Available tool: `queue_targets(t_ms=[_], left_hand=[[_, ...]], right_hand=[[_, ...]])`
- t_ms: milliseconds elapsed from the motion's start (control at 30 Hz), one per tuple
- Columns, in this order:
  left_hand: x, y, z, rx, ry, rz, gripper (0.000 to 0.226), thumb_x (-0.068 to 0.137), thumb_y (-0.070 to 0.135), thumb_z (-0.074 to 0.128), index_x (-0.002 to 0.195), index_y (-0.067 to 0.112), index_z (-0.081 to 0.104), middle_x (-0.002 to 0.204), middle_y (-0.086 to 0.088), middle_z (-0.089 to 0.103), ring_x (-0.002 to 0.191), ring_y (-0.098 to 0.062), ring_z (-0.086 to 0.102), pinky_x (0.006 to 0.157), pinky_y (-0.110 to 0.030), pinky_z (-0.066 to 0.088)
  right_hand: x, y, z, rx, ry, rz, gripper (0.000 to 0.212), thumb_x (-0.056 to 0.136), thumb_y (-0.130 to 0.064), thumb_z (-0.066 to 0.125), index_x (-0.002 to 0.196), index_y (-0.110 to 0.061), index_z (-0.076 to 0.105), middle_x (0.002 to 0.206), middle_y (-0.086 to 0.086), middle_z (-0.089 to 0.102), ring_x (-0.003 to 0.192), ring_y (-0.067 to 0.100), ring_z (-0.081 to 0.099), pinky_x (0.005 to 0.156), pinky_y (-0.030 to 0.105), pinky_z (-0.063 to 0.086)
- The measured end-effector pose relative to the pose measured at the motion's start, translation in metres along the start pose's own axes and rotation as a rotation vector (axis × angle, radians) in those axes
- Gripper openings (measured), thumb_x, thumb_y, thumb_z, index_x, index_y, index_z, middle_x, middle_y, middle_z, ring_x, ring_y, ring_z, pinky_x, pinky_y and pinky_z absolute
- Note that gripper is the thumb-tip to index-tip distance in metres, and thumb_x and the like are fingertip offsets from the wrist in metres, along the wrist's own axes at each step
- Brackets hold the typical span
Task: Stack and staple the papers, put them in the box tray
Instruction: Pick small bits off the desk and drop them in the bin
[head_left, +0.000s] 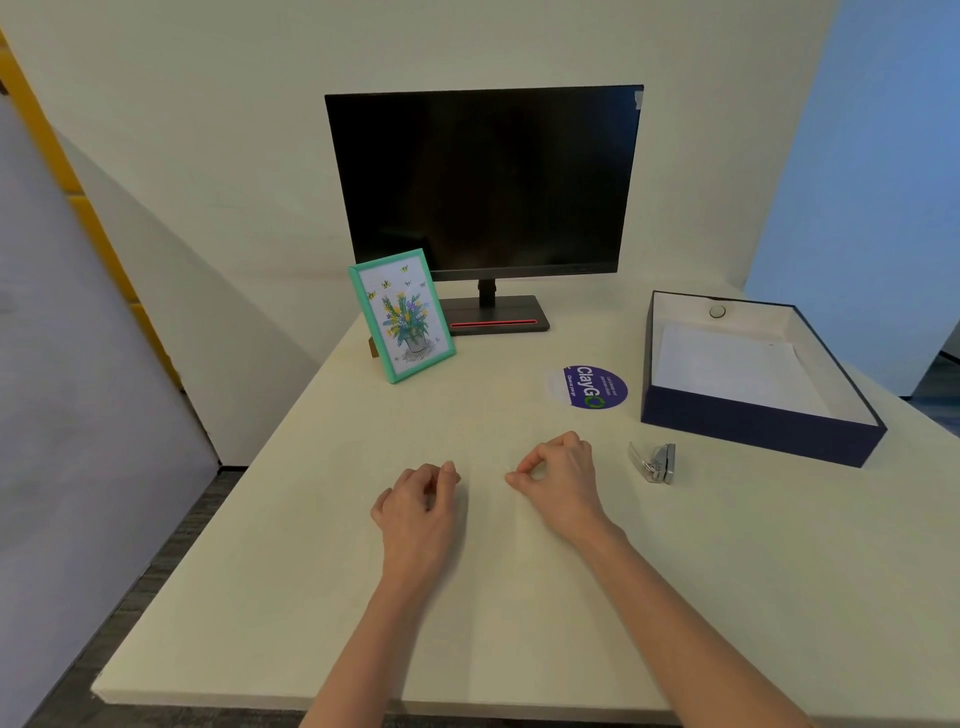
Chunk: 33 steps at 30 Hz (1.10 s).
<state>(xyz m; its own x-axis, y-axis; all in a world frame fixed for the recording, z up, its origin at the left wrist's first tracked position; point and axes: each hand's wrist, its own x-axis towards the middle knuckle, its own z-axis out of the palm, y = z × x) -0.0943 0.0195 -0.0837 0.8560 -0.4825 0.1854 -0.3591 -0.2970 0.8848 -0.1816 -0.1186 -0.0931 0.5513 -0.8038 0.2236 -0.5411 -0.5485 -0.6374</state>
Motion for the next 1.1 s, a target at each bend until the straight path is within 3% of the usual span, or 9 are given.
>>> queue_targets(t_ms=[167,300,467,567,733,867,1100], left_hand=[[0.001,-0.003,0.001,0.028,0.007,0.010,0.035,0.095,0.034,0.048,0.080,0.009,0.068,0.081,-0.002,0.063,0.084,-0.017,0.059,0.104,-0.041,0.034],[0.003,-0.002,0.003,0.183,-0.047,0.093,0.019,0.091,0.035,0.053,0.077,0.026,0.061,0.079,0.008,0.057,0.085,-0.012,0.052,0.089,-0.027,0.022],[0.008,-0.001,0.012,0.383,-0.164,0.219,0.012,0.086,0.038,0.057,0.085,0.030,0.066,0.082,0.012,0.053,0.091,-0.011,0.051,0.083,-0.028,0.023],[0.018,0.004,0.017,0.406,-0.234,0.263,0.010,0.084,0.037,0.062,0.089,0.031,0.068,0.084,0.013,0.051,0.093,-0.011,0.051,0.083,-0.027,0.024],[0.042,0.008,0.022,0.304,-0.330,0.219,0.008,0.074,0.037,0.074,0.078,0.034,0.067,0.085,0.010,0.062,0.088,-0.007,0.057,0.081,-0.028,0.022],[0.056,0.010,0.028,0.284,-0.427,0.197,0.015,0.071,0.039,0.077,0.077,0.034,0.064,0.074,0.015,0.057,0.080,-0.001,0.056,0.083,-0.030,0.023],[0.065,0.010,0.035,0.290,-0.476,0.214,0.010,0.073,0.038,0.074,0.081,0.037,0.067,0.073,0.014,0.055,0.076,0.000,0.053,0.082,-0.030,0.023]], right_hand=[[0.003,-0.003,-0.001,-0.034,-0.009,-0.016,0.014,0.079,-0.030,0.071,0.086,-0.018,0.074,0.111,0.005,0.052,0.111,0.023,0.043,0.103,0.032,0.036],[0.006,-0.004,0.000,-0.275,-0.051,-0.116,0.020,0.091,-0.033,0.056,0.099,-0.019,0.069,0.118,0.005,0.047,0.113,0.025,0.040,0.103,0.036,0.033],[0.006,-0.002,0.006,-0.449,-0.082,-0.142,0.031,0.098,-0.035,0.041,0.114,-0.015,0.059,0.122,0.007,0.042,0.114,0.028,0.037,0.103,0.040,0.028],[0.007,0.001,0.001,-0.326,-0.157,-0.076,0.030,0.097,-0.034,0.042,0.111,-0.014,0.059,0.125,0.007,0.040,0.118,0.028,0.033,0.109,0.038,0.024],[0.012,0.008,-0.016,0.036,-0.159,0.097,0.025,0.096,-0.030,0.047,0.108,-0.014,0.062,0.129,0.010,0.039,0.125,0.028,0.029,0.113,0.036,0.023],[0.011,0.012,-0.019,0.126,-0.161,0.142,0.024,0.095,-0.031,0.048,0.108,-0.015,0.061,0.129,0.009,0.038,0.124,0.026,0.030,0.109,0.033,0.027],[0.012,0.013,-0.020,0.145,-0.177,0.144,0.025,0.095,-0.032,0.049,0.109,-0.015,0.060,0.130,0.009,0.038,0.125,0.026,0.031,0.110,0.034,0.026]])
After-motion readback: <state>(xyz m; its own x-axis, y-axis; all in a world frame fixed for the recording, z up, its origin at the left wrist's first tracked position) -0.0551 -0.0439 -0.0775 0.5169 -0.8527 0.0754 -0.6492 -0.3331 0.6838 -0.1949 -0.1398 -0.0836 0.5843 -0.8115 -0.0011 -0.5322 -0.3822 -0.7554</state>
